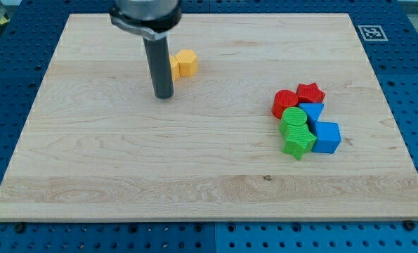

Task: Move the yellow hexagon parallel right to the yellow heart

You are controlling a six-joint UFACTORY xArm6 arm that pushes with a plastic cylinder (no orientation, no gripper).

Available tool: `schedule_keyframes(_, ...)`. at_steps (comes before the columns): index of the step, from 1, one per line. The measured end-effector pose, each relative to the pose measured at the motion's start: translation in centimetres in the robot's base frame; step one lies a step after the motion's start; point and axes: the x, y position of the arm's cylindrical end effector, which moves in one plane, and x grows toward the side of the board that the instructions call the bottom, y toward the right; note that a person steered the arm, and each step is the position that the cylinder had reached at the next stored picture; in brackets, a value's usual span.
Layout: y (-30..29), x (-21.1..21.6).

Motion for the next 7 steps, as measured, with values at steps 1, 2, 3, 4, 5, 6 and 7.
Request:
schedule_keyframes(1, 0.0, -1.9)
schedule_keyframes(2, 1.9, -1.9)
schedule_keyframes(3, 2.1, -3.6)
schedule_keyframes(4, 2.8, -4.5)
schedule_keyframes(5, 3.8, -5.1)
schedule_keyframes(6, 4.5, -5.6)
schedule_keyframes(7, 3.0, -8.6)
